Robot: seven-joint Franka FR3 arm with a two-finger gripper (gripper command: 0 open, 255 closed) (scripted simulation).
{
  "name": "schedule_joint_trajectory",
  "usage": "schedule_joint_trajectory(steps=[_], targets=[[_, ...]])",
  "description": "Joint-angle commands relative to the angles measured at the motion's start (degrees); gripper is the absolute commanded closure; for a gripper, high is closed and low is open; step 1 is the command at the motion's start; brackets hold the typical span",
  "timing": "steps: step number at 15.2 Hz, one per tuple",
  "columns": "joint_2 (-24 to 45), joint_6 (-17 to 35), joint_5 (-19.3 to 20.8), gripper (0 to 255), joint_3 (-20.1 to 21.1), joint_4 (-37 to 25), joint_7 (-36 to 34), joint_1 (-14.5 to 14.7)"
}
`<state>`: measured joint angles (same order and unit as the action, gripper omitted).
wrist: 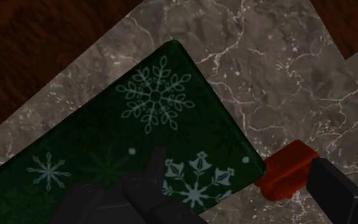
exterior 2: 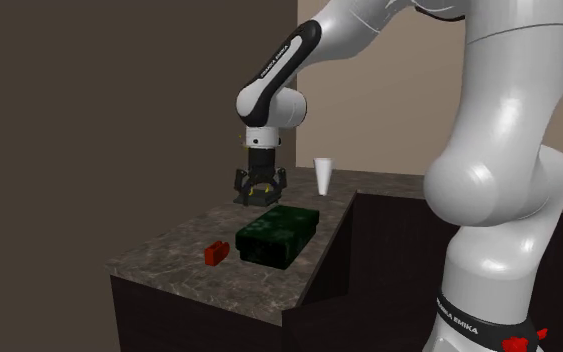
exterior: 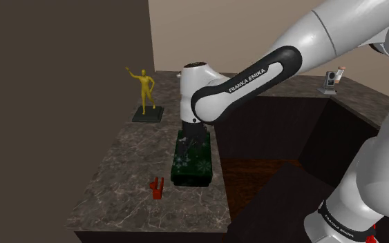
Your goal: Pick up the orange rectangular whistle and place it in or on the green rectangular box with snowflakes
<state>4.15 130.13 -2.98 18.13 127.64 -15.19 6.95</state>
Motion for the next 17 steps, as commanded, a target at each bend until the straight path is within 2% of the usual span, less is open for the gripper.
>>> schedule_joint_trajectory(steps=[1,7,14,17], targets=[[5.0,1.8,2.5,0,0.4,-3.1,-2.5,1.0],[18.4,4.3,9.3,0,-0.6,-14.0,-8.6,5.2],[34.1,3.4,14.6,0,-3.1,-30.6,-12.8,11.3],[35.7,4.9,15.0,0,-3.5,-30.7,-13.0,11.6]])
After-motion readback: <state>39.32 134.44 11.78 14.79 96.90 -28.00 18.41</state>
